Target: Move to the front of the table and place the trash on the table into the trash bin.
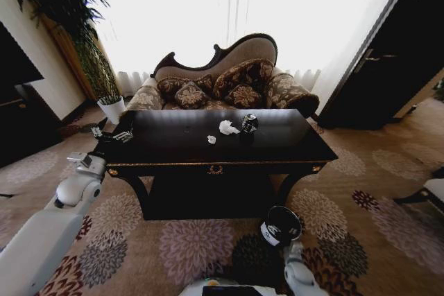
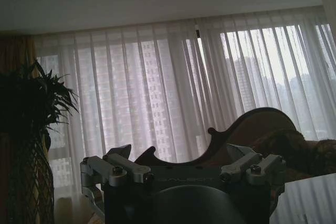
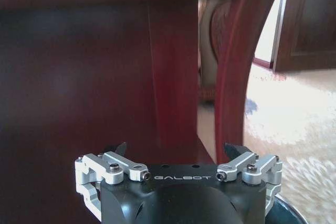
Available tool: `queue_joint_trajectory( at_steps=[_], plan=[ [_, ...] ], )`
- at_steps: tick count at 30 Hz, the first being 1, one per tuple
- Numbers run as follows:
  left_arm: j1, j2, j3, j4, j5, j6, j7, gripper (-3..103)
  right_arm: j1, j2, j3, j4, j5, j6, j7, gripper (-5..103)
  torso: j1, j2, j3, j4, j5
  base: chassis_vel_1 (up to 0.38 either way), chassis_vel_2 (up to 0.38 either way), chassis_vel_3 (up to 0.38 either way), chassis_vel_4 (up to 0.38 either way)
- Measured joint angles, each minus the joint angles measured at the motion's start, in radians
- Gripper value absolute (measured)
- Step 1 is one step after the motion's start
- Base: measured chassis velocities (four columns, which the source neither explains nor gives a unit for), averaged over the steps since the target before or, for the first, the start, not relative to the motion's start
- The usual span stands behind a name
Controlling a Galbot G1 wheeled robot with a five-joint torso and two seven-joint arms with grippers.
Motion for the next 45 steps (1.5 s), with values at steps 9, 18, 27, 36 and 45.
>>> queue_joint_trajectory(
  at_steps=[9, 18, 27, 36, 45],
  plan=[
    [0.0, 0.0, 0.0, 0.0, 0.0, 0.0, 0.0, 100, -0.243, 0.017, 0.071, 0.406, 0.071, -0.013, 0.014, 100, 0.0, 0.0, 0.0, 0.0, 0.0002, 0.0, 0.0, 0.0, 0.0],
    [0.0, 0.0, 0.0, 0.0, 0.0, 0.0, 0.0, 100, -0.284, -0.067, 0.132, 0.609, 0.137, -0.083, 0.042, 100, 0.0, 0.0, 0.0, 0.0002, 0.0003, 0.0, 0.0, 0.0, 0.0],
    [0.0, 0.0, 0.0, 0.0, 0.0, 0.0, 0.0, 100, -0.273, -0.162, 0.148, 0.744, 0.176, -0.154, 0.078, 100, 0.0, 0.0, 0.0, 0.0, 0.0005, 0.0, 0.0, 0.0, 0.0],
    [0.0, 0.0, 0.0, 0.0, 0.0, 0.0, 0.0, 100, -0.221, -0.277, 0.139, 0.769, 0.19, -0.205, 0.107, 100, 0.0, 0.0, 0.0, 0.0, 0.0006, 0.0, 0.0, 0.0, 0.0],
    [0.0, 0.0, 0.0, 0.0, 0.0, 0.0, 0.0, 100, -0.119, -0.416, 0.096, 0.774, 0.268, -0.287, 0.138, 100, 0.0, 0.0, 0.0, 0.0001, 0.0005, 0.0, 0.0, 0.0, 0.0]
  ],
)
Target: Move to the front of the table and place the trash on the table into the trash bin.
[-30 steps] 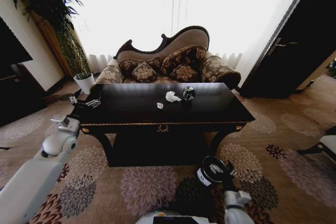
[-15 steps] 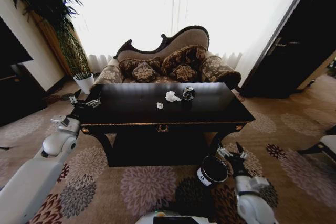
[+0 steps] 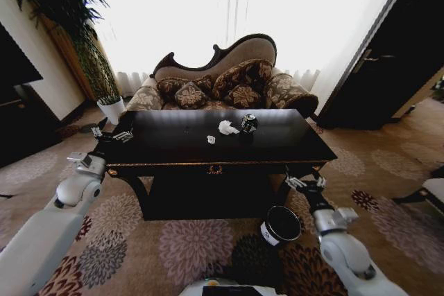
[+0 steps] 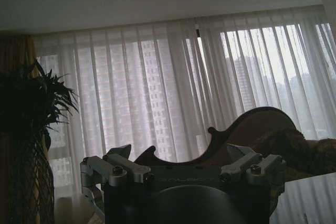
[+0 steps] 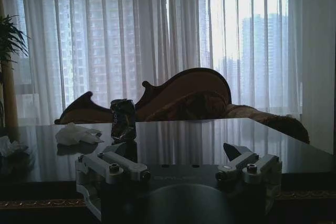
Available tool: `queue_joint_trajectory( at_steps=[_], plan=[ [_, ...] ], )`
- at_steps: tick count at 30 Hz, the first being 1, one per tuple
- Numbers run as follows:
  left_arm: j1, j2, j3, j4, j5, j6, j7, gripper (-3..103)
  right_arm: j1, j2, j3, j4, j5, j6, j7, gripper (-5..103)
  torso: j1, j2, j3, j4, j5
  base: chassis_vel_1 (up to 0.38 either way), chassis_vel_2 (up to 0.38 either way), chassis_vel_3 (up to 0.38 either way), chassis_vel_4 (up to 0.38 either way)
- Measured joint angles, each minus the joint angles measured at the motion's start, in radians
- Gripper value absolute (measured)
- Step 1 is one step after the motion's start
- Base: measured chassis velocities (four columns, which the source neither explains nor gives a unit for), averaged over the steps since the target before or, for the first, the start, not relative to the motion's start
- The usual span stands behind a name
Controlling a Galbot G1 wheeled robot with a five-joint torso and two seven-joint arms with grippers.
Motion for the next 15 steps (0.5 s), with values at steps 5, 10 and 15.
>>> queue_joint_trajectory(
  at_steps=[5, 10, 15],
  plan=[
    [0.0, 0.0, 0.0, 0.0, 0.0, 0.0, 0.0, 100, 0.051, -0.063, -0.01, -0.016, 0.049, -0.043, 0.002, 100, 0.0, 0.0, 0.0, 0.0001, -0.0001, 0.0, 0.0, 0.0, 0.0],
    [0.0, 0.0, 0.0, 0.0, 0.0, 0.0, 0.0, 100, 0.084, -0.14, -0.034, -0.047, 0.086, -0.057, -0.001, 100, 0.0, 0.0, 0.0, -0.0001, -0.0001, 0.0, 0.0, 0.0, 0.0],
    [0.0, 0.0, 0.0, 0.0, 0.0, 0.0, 0.0, 100, 0.118, -0.216, -0.056, -0.084, 0.135, -0.068, -0.004, 100, 0.0, 0.0, 0.0, 0.0, -0.0002, 0.0, 0.0, 0.0, 0.0]
  ],
)
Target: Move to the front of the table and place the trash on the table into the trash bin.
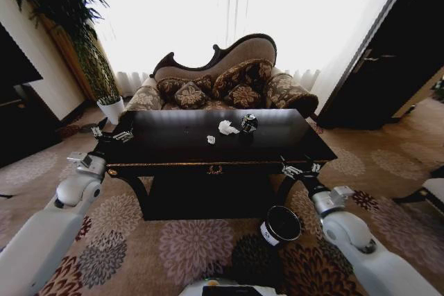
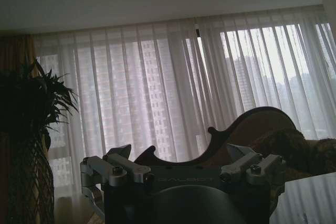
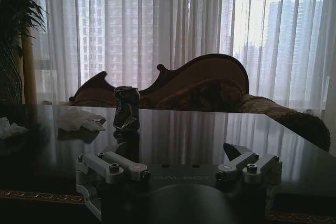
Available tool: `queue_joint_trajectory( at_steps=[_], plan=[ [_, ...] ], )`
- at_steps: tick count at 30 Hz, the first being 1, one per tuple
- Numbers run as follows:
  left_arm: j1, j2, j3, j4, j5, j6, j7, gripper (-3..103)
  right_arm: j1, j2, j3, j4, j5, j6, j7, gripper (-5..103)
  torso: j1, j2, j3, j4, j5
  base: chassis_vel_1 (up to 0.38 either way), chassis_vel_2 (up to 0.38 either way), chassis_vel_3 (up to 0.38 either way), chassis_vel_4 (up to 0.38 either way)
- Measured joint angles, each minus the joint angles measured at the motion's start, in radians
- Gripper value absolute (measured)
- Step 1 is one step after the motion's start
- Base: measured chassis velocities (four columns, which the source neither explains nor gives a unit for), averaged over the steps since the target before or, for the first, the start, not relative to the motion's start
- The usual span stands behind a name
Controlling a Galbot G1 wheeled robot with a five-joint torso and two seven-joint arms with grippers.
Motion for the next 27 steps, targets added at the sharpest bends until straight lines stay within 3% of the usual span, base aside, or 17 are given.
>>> queue_joint_trajectory(
  at_steps=[5, 10, 17, 20, 27],
  plan=[
    [0.0, 0.0, 0.0, 0.0, 0.0, 0.0, 0.0, 100, 0.072, -0.109, -0.042, -0.065, 0.042, -0.011, -0.005, 100, 0.0, 0.0, 0.0, 0.0001, 0.0001, 0.0, 0.0, 0.0, 0.0],
    [0.0, 0.0, 0.0, 0.0, 0.0, 0.0, 0.0, 100, 0.126, -0.156, -0.081, -0.102, 0.085, -0.027, -0.008, 100, 0.0, 0.0, 0.0, -0.0001, -0.0001, 0.0, 0.0, 0.0, 0.0],
    [0.0, 0.0, 0.0, 0.0, 0.0, 0.0, 0.0, 100, 0.271, -0.179, -0.189, -0.147, 0.125, -0.041, -0.007, 100, 0.0, 0.0, 0.0, -0.0001, 0.0003, 0.0, 0.0, 0.0, 0.0],
    [0.0, 0.0, 0.0, 0.0, 0.0, 0.0, 0.0, 100, 0.405, -0.184, -0.305, -0.173, 0.164, -0.065, 0.008, 100, 0.0, 0.0, 0.0, 0.0001, -0.0001, 0.0, 0.0, 0.0, 0.0],
    [0.0, 0.0, 0.0, 0.0, 0.0, 0.0, 0.0, 100, 0.543, -0.184, -0.448, -0.224, 0.177, -0.075, 0.011, 100, 0.0, 0.0, 0.0, -0.0001, 0.0, 0.0, 0.0, 0.0, 0.0]
  ],
)
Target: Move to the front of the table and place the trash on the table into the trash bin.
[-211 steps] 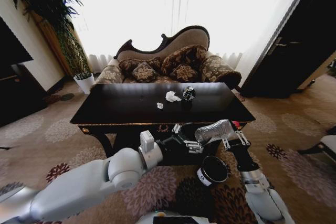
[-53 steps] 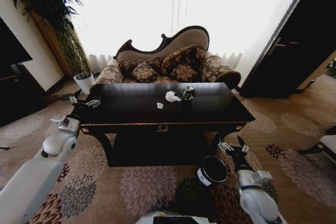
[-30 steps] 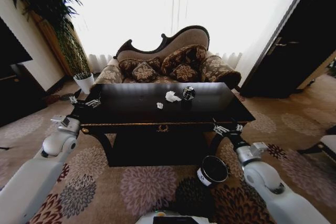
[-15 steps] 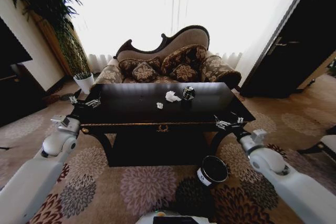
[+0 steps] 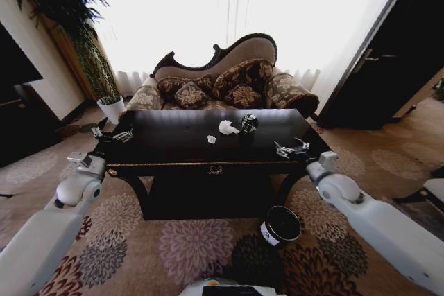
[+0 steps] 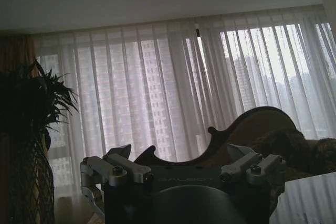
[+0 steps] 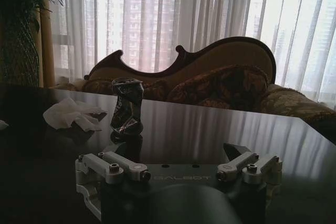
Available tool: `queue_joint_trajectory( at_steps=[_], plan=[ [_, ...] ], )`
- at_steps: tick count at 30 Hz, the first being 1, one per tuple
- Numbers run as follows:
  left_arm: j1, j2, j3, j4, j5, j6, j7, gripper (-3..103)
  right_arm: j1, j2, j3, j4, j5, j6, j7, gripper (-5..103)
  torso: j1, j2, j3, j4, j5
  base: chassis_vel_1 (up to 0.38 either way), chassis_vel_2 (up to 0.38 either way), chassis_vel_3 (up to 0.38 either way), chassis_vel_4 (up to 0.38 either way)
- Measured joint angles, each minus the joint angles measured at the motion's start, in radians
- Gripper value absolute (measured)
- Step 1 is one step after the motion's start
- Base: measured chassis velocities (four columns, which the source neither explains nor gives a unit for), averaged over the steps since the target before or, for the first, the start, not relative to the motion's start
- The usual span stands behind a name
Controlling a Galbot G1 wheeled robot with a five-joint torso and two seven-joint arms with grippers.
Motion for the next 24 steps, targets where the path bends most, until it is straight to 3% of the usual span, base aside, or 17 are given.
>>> queue_joint_trajectory(
  at_steps=[15, 24],
  plan=[
    [0.0, 0.0, 0.0, 0.0, 0.0, 0.0, 0.0, 100, 0.334, 0.078, -0.299, -0.188, -0.028, 0.005, -0.015, 100, 0.0, 0.0, 0.0, 0.0001, 0.0, 0.0, 0.0, 0.0, 0.0],
    [0.0, 0.0, 0.0, 0.0, 0.0, 0.0, 0.0, 100, 0.441, 0.138, -0.384, -0.27, -0.044, 0.006, -0.02, 100, 0.0, 0.0, 0.0, 0.0002, 0.0, 0.0, 0.0, 0.0, 0.0]
  ],
)
